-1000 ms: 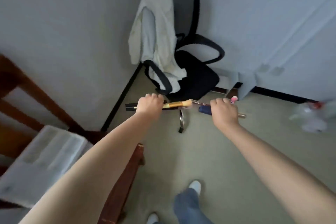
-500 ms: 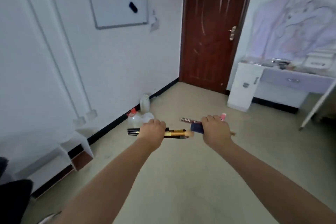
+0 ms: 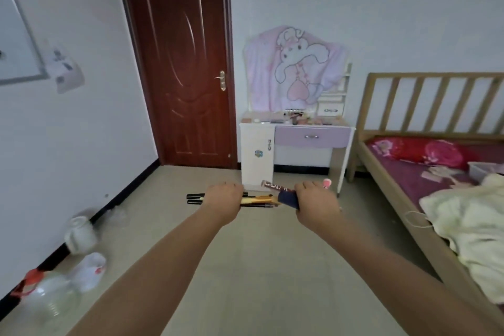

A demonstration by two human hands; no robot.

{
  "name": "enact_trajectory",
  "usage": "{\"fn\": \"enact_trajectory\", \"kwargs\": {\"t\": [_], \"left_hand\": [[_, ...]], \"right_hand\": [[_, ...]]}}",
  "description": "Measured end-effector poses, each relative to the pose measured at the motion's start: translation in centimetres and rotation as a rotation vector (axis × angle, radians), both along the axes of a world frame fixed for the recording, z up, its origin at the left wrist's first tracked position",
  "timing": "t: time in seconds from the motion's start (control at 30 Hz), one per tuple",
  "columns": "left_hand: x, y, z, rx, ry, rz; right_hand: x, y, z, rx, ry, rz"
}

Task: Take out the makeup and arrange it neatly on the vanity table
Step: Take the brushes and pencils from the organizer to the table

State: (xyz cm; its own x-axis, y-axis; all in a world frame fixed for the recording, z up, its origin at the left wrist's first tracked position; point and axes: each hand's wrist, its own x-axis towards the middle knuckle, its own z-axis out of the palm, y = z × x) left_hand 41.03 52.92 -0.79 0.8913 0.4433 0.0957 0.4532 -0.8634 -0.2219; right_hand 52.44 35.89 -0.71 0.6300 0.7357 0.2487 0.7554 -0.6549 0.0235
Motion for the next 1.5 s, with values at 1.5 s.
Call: {"fn": "enact_trajectory", "kwargs": {"t": [1.5], "left_hand": [[107.3,68.2,-3.0,-0.103,0.103,-0.122]], "right_hand": [[105.9,62.9,-5.4,-0.092,0.156,-0.225]]}}
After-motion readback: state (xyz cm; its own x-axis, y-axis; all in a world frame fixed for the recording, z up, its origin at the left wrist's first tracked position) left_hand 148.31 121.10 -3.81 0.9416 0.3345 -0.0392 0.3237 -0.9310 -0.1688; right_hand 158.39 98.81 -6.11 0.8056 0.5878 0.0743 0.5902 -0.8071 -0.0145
